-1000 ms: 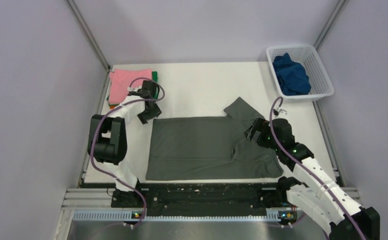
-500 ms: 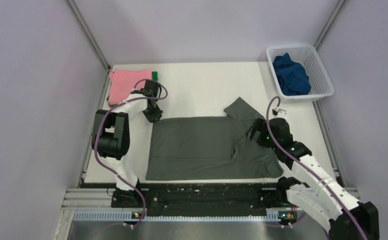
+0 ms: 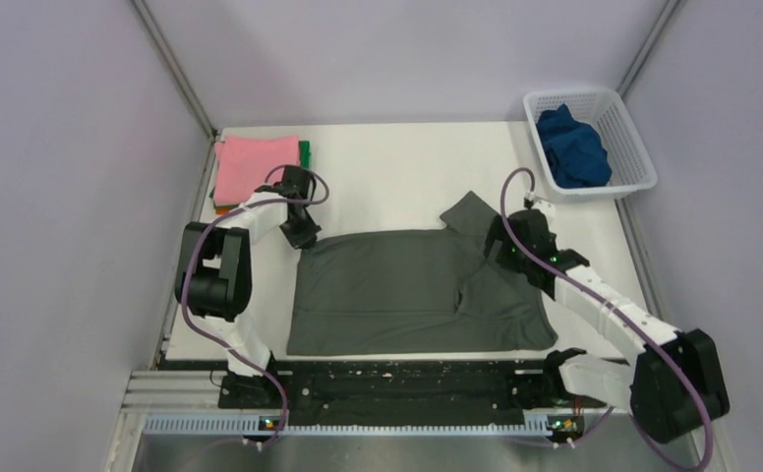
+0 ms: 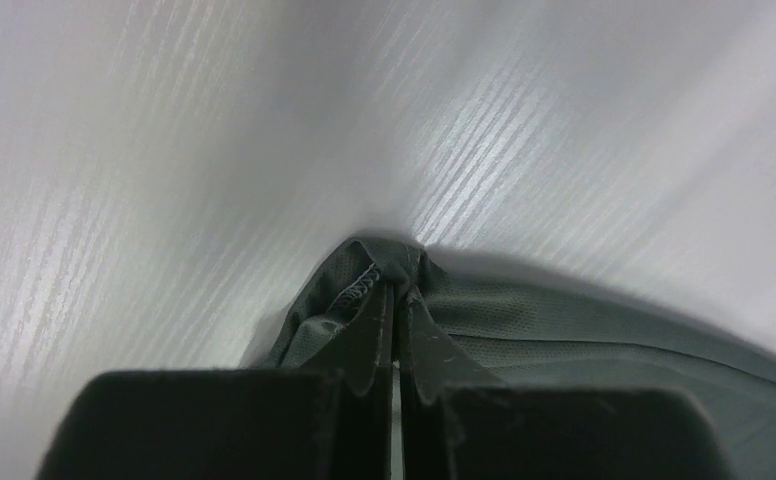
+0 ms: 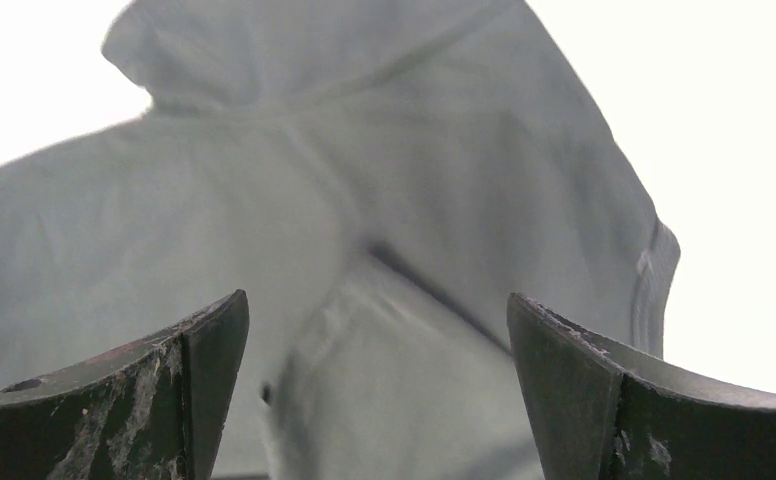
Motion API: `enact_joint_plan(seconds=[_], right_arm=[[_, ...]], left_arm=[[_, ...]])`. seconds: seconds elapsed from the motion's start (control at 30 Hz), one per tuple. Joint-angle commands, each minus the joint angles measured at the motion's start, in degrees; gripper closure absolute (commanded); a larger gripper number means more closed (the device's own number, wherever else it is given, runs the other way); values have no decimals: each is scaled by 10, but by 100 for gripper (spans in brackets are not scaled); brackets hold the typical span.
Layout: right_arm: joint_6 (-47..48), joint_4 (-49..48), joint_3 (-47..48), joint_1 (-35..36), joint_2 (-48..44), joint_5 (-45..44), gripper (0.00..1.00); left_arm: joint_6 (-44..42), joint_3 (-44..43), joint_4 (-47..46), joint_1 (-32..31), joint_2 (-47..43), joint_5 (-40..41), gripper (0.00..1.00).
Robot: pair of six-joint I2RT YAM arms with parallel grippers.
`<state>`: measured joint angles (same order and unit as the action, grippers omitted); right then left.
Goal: Fold and stack the t-shirts
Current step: Grab the side of the flattened tshirt furthest away from the robot with both arms
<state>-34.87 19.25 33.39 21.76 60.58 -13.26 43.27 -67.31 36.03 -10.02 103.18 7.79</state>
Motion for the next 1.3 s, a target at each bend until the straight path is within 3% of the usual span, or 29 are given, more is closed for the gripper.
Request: enact_joint_plan(seconds=[0.0, 0.13, 0.27, 0.4, 0.63, 0.87, 1.1, 1.27], right_arm=[[40, -70, 114, 2, 89, -43, 1], [73, -68, 230, -3, 235, -60, 7], [86, -27, 359, -3, 364, -66, 21], [95, -4, 469, -3, 463, -71, 31], [105, 54, 605, 0, 603, -70, 41], [97, 66, 599, 4, 632, -95, 49], [63, 56, 525, 4, 614, -100, 61], [61, 20, 490, 4, 582, -97, 100]], left_arm=[[-13, 0, -10, 0, -45, -14, 100], [-18, -5, -5, -1, -51, -18, 100], [-21, -6, 0, -2, -54, -25, 100], [-23, -5, 3, -2, -57, -24, 100], [-24, -3, 4, -3, -57, -30, 100], [-21, -4, 6, -2, -56, -30, 100], [-22, -2, 7, -3, -63, -27, 100], [-23, 0, 7, -3, -72, -33, 100]])
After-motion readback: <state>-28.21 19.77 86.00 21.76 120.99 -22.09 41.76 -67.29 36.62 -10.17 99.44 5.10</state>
